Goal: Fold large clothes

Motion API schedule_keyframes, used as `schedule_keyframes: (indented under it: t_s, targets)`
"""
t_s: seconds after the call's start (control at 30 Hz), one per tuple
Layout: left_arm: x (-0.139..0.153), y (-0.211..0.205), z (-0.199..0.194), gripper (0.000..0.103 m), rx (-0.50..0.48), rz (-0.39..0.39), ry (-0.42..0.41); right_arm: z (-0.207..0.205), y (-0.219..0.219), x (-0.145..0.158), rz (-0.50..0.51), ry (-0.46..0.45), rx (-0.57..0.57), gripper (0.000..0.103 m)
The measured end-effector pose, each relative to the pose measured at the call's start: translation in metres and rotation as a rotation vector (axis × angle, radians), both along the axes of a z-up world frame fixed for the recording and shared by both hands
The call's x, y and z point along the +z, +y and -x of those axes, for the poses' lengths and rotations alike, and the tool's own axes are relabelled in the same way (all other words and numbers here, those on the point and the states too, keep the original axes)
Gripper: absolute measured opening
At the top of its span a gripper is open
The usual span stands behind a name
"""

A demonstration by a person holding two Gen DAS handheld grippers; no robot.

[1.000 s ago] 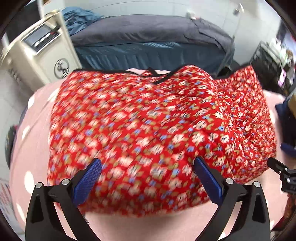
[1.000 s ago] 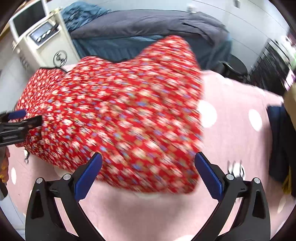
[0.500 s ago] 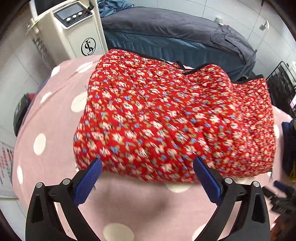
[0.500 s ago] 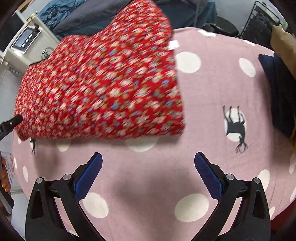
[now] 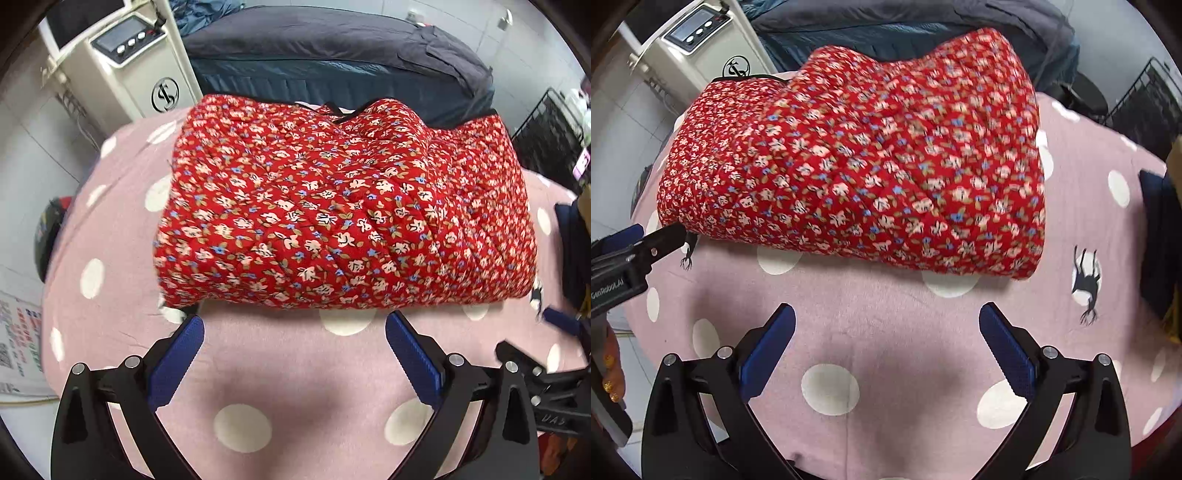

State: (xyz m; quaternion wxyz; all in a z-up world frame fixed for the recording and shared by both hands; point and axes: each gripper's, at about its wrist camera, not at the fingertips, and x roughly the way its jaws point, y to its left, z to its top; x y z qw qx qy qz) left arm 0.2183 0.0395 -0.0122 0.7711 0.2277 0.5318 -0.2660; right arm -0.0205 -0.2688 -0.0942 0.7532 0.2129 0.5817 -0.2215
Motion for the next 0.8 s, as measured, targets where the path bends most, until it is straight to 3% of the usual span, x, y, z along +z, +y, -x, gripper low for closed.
schedule_keyframes:
  t_s: [0.13,0.23,0.43,0.8]
  targets:
    - [0.008,0.002,0.006,0.097,-0.009,-0.066,-0.070,-0.030,-0.006,0.017,0.047,0.006,0.051,0.098]
    - [0.010,0.010,0.003,0.097,0.011,-0.040,-0.044,-0.038,-0.006,0.022,0.059,0.011,0.075,0.098]
    - [0.015,0.025,0.003,0.097,0.014,-0.057,-0.054,-0.036,-0.009,0.029,0.072,-0.003,0.086,0.098]
    - [0.026,0.017,0.005,0.097,-0.019,-0.077,-0.097,-0.032,-0.010,0.032,0.069,0.017,0.091,0.098]
